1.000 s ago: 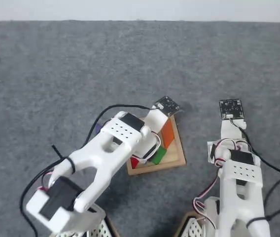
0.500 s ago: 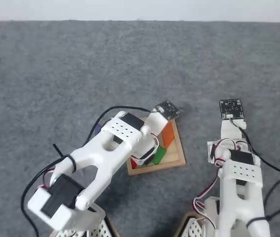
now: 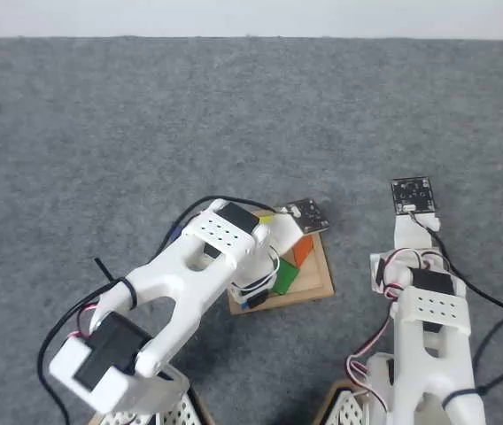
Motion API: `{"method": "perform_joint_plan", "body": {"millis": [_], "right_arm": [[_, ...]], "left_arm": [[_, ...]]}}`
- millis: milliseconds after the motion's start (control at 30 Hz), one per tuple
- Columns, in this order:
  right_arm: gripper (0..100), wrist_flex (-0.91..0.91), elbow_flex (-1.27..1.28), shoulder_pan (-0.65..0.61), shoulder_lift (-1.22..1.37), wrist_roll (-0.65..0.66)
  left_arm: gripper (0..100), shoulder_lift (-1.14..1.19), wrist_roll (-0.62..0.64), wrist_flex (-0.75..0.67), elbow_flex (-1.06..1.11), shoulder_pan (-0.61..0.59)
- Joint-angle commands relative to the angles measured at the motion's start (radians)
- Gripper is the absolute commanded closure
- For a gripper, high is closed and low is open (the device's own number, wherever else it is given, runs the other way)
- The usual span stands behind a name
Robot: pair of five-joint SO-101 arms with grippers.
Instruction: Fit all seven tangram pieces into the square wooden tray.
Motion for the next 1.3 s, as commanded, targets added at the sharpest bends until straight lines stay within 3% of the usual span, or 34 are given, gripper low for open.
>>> {"method": "perform_joint_plan", "body": {"millis": [0, 333, 700, 1267], "right_arm": [[99.2, -0.019, -0.009, -0.005, -0.031, 0.012], [99.2, -0.019, -0.009, -0.005, -0.031, 0.011], [99.2, -0.019, -0.009, -0.005, -0.031, 0.011], [99.2, -0.019, -0.009, -0.005, -0.031, 0.009]], "left_arm": [[83, -0.044, -0.094, 0.017, -0.061, -0.009], [83, -0.034, -0.272, 0.101, -0.157, -0.003], [84, -0.035, -0.13, 0.043, -0.217, -0.201], [84, -0.043, -0.132, -0.028, -0.042, -0.175]]}}
